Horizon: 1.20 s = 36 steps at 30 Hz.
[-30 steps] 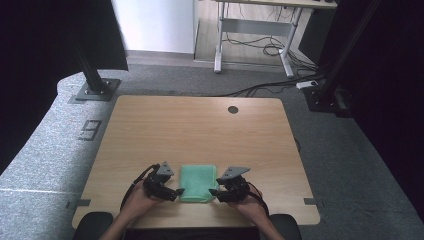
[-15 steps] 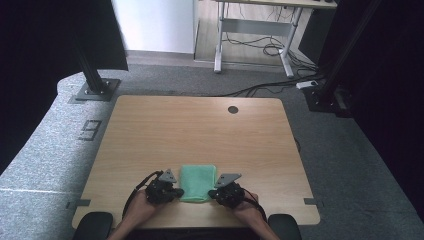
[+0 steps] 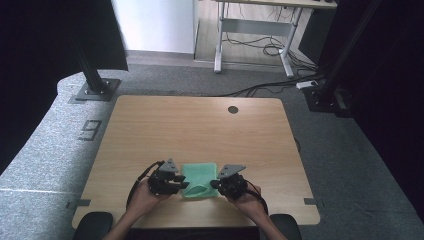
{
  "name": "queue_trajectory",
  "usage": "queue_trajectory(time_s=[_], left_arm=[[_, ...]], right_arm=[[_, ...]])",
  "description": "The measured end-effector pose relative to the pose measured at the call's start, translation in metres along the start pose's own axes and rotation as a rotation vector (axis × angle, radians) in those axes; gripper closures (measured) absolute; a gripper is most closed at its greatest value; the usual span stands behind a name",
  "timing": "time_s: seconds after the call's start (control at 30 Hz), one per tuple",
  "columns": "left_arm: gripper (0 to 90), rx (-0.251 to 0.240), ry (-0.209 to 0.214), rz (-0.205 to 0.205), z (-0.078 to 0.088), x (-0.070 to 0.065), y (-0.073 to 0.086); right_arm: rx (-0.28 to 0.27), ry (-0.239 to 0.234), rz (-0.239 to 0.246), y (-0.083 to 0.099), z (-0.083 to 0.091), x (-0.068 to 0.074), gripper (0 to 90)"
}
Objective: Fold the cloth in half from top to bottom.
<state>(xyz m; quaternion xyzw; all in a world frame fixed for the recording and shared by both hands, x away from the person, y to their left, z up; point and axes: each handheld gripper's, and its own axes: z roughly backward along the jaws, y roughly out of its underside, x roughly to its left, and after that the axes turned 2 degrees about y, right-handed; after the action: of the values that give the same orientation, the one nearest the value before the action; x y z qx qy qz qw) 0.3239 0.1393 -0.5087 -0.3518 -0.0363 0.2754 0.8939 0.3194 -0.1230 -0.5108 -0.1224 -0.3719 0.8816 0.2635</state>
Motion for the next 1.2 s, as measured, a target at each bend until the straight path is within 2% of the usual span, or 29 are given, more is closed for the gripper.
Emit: queue_trajectory(time_s=[0.07,0.13,0.2,0.3,0.4,0.43,0.5,0.57,0.63,0.7,0.8,0.9,0.97,1.03,1.13,1.2], left_arm=[[58.3,0.030,-0.006,-0.010,-0.005,-0.002,0.005],[56.3,0.060,-0.035,-0.014,-0.012,-0.002,0.008],[54.2,0.061,-0.032,-0.007,-0.015,0.000,0.010],[50.4,0.061,-0.054,-0.010,-0.013,0.000,0.008],[42.1,-0.008,-0.056,0.020,-0.006,0.002,0.002],[38.5,-0.016,-0.057,0.030,-0.006,0.003,0.000],[34.2,0.000,-0.076,0.029,-0.010,0.003,-0.003],[32.1,0.041,-0.113,0.010,-0.017,0.002,-0.001],[31.1,0.058,-0.124,0.013,-0.023,0.003,0.003],[31.1,0.047,-0.113,0.028,-0.024,0.005,0.005],[30.9,0.041,-0.110,0.041,-0.025,0.006,0.007],[30.8,0.036,-0.105,0.052,-0.026,0.007,0.008],[30.8,0.036,-0.104,0.055,-0.026,0.007,0.008],[30.7,0.034,-0.103,0.057,-0.026,0.007,0.008],[30.5,0.033,-0.101,0.061,-0.026,0.008,0.008],[30.4,0.030,-0.102,0.064,-0.026,0.007,0.008]], right_arm=[[0.025,-0.008,-0.005,0.008,-0.006,0.001,86.5],[0.042,-0.014,-0.007,0.013,-0.009,0.001,85.6],[0.054,-0.022,-0.012,0.018,-0.008,0.000,82.8],[0.057,-0.013,-0.017,0.019,-0.001,-0.002,73.3],[0.021,-0.001,-0.067,0.014,0.009,-0.009,58.4],[0.010,0.007,-0.081,0.010,0.008,-0.012,54.1],[-0.010,0.028,-0.107,0.003,0.004,-0.015,49.3],[-0.013,0.041,-0.116,-0.005,-0.008,-0.018,43.9],[0.011,0.050,-0.105,-0.008,-0.019,-0.017,41.3],[0.038,0.056,-0.094,-0.007,-0.026,-0.015,40.0],[0.073,0.060,-0.070,0.002,-0.023,-0.010,38.6],[0.093,0.062,-0.081,0.018,-0.013,-0.009,38.0],[0.083,0.052,-0.113,0.027,-0.005,-0.011,38.3],[0.088,0.085,-0.097,0.030,0.004,-0.012,38.3],[0.035,0.082,-0.132,0.024,0.010,-0.016,38.3],[0.011,0.080,-0.131,0.014,0.006,-0.016,38.0]])
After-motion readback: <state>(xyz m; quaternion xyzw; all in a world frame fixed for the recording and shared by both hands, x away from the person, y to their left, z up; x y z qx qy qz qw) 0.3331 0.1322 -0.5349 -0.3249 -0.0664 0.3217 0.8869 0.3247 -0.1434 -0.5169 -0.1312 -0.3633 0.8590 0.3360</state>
